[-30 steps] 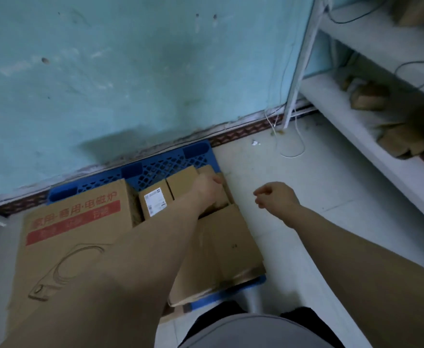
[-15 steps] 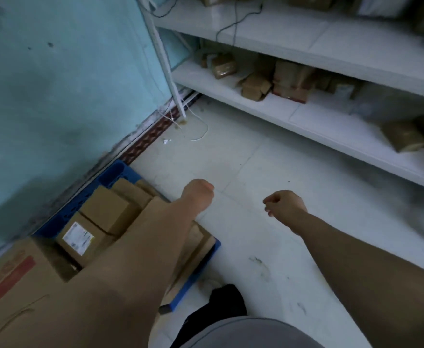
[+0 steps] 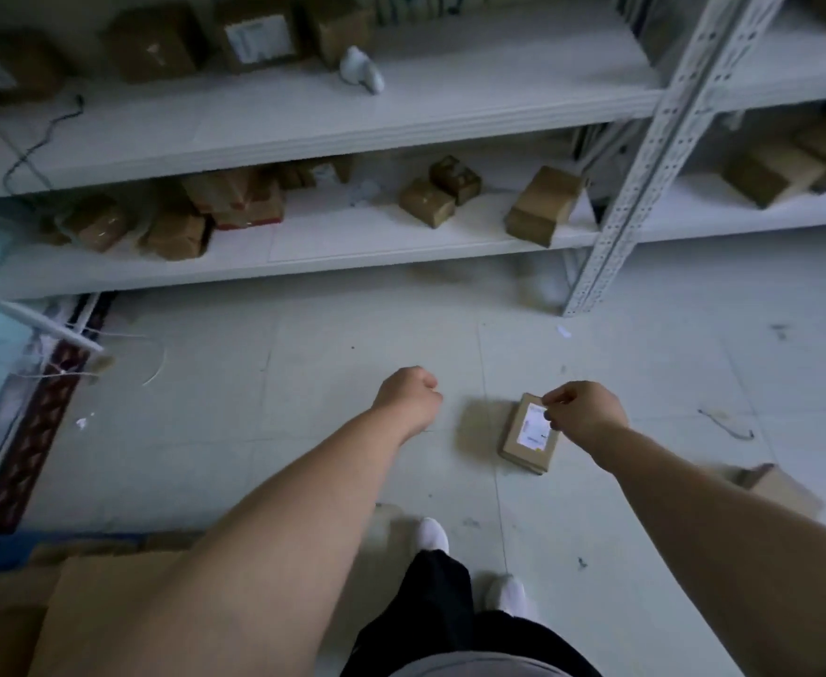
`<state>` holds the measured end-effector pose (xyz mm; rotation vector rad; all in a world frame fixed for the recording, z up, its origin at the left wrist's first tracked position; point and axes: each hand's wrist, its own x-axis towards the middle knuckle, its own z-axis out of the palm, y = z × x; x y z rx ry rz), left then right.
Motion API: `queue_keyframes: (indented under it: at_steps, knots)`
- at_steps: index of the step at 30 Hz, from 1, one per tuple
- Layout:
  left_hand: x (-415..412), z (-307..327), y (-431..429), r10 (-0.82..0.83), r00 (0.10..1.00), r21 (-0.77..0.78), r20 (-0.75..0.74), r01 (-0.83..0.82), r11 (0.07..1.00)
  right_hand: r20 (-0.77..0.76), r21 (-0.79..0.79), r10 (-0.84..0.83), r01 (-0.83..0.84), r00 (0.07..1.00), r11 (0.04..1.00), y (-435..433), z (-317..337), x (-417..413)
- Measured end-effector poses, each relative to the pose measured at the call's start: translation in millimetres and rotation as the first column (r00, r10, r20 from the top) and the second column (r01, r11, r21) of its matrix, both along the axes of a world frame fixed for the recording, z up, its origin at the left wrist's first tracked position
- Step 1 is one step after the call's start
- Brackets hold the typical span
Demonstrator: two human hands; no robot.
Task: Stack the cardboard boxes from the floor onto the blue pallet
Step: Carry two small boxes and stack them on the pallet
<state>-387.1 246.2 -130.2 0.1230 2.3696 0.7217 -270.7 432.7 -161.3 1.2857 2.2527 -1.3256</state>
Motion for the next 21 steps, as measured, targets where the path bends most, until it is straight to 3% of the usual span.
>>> queue_keyframes:
  at_steps: [7,16,21]
  knots:
    - [7,-48,109,-0.278,0.956,-0.063,0.097,0.285,0.957,0.056,-0.041,-0.367,0.37,0.928,0.928,69,-38,61]
    - [37,-86,242,-0.512,0.834,-0.168,0.204,0.545,0.821,0.131,-0.027,-0.589,0.597,0.797,0.802,153,-82,126]
    - [77,-110,329,-0.55,0.804,-0.184,0.226,0.59,0.786,0.234,-0.024,-0.629,0.651,0.741,0.758,217,-111,179]
